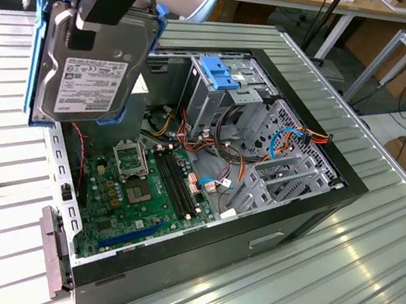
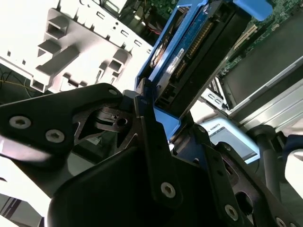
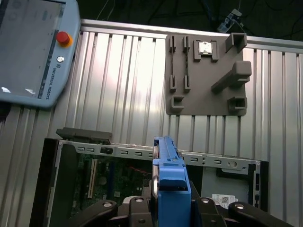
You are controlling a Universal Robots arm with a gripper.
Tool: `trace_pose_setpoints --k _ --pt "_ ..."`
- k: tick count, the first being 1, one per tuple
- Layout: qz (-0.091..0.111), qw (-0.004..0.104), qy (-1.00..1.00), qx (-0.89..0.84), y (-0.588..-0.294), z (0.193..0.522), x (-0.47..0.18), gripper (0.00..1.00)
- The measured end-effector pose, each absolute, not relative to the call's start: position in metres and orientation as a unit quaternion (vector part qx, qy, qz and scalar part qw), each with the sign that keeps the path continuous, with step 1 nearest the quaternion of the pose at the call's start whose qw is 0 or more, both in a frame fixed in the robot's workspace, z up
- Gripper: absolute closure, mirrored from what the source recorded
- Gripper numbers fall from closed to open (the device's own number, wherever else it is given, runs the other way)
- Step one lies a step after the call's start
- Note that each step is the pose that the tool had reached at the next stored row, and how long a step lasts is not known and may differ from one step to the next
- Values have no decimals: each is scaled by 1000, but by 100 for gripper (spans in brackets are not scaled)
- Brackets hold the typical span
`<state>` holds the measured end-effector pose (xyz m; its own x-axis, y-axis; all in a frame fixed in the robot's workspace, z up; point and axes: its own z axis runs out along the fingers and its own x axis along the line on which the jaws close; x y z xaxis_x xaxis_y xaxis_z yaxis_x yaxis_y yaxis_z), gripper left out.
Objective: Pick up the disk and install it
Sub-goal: 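Pick up the disk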
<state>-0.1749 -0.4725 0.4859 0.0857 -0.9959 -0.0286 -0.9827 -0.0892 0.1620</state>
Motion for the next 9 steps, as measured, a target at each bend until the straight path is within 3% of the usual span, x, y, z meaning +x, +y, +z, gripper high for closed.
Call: trace_pose_setpoints --k 9 --pt "-69 51 -673 735 -487 486 -146 63"
